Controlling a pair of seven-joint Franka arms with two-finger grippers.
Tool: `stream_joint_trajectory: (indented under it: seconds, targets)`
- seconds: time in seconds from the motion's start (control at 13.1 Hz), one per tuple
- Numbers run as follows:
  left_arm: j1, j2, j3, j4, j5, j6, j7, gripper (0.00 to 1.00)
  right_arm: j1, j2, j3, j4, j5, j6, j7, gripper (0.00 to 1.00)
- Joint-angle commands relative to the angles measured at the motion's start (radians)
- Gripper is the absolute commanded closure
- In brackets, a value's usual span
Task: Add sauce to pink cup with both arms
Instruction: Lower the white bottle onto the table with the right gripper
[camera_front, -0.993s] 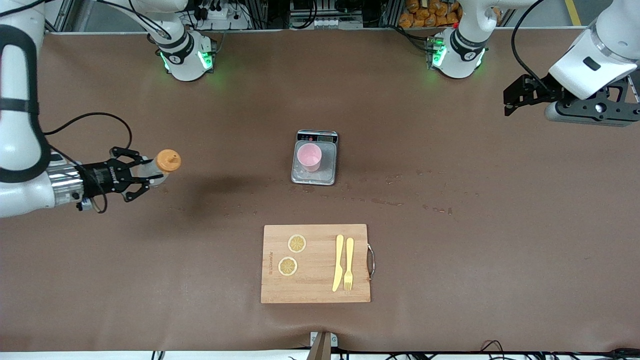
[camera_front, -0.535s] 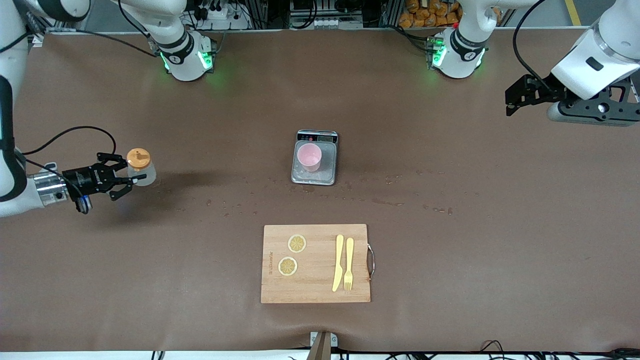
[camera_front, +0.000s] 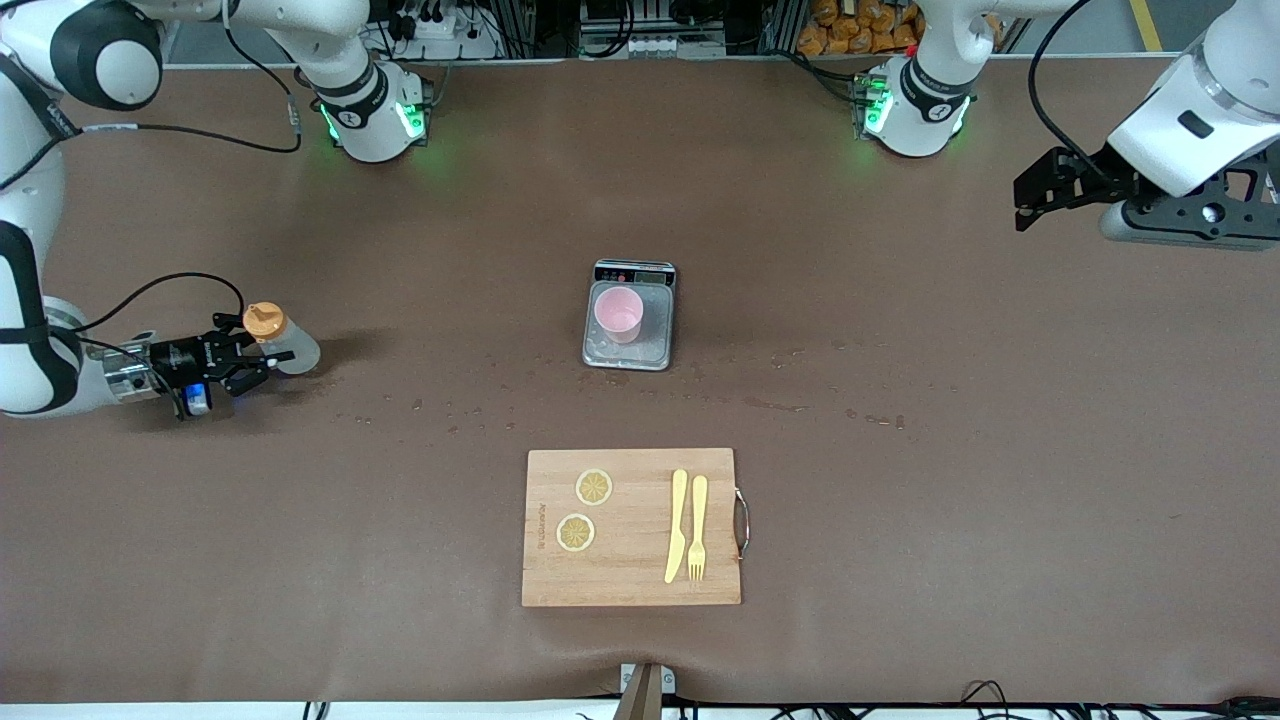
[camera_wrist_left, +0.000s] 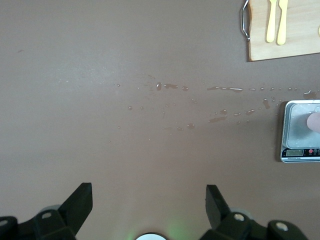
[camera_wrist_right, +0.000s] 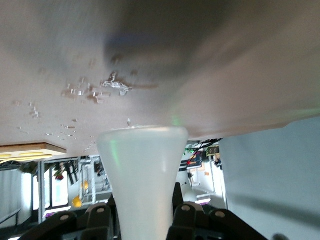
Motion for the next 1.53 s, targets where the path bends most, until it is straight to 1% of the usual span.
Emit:
stream_joint_trajectory:
  seconds: [0.0,0.15,0.23,0.31,0.38,0.46,0.53,0.61,0.69,0.84,0.99,1.22,1.45]
  targets:
    - [0.006,-0.01,0.001,0.015,0.001,-0.016,0.001,0.0,-0.029,0.036,0.021,0.018,0.039,-0.029,-0.014,0.68]
    - [0.006,-0.01,0.001,0.015,0.001,-0.014,-0.001,0.0,-0.048,0.053,0.021,0.019,0.048,-0.029,-0.015,0.66]
    - [0.004,-0.008,0.0,0.015,0.001,-0.014,-0.005,0.0,-0.049,0.056,0.021,0.019,0.051,-0.029,-0.02,0.63]
    - [0.004,-0.005,-0.003,0.014,0.001,-0.014,-0.022,0.0,-0.051,0.062,0.021,0.019,0.053,-0.029,-0.027,0.57]
    - [0.004,0.001,-0.003,0.014,0.003,-0.014,-0.028,0.0,-0.051,0.068,0.021,0.021,0.053,-0.029,-0.027,0.48]
    - [0.004,0.004,-0.002,0.014,0.003,-0.014,-0.027,0.0,-0.048,0.068,0.021,0.024,0.051,-0.028,-0.026,0.33]
    - [0.006,0.006,0.0,0.015,0.003,-0.013,-0.027,0.0,-0.041,0.068,0.021,0.027,0.051,-0.025,-0.021,0.13]
    - [0.006,0.006,0.001,0.015,0.003,-0.01,-0.027,0.0,-0.041,0.068,0.019,0.035,0.048,-0.025,-0.017,0.05]
    - [0.007,0.007,0.001,0.014,0.01,-0.008,-0.027,0.0,-0.04,0.068,0.019,0.047,0.039,-0.025,-0.014,0.0]
    - [0.007,0.007,0.001,0.015,0.024,-0.008,-0.024,0.0,-0.04,0.067,0.018,0.07,0.031,-0.025,-0.015,0.0]
    - [0.007,0.007,0.001,0.015,0.026,-0.008,-0.022,0.0,-0.049,0.064,0.018,0.139,-0.04,-0.029,-0.014,0.0]
    - [0.006,0.007,0.001,0.014,0.027,-0.008,-0.025,0.0,-0.077,0.042,0.016,0.209,-0.149,-0.063,-0.015,0.0]
    - [0.004,0.018,0.001,0.015,0.03,-0.007,-0.027,0.0,-0.068,0.037,0.022,0.343,-0.264,-0.117,-0.018,0.0]
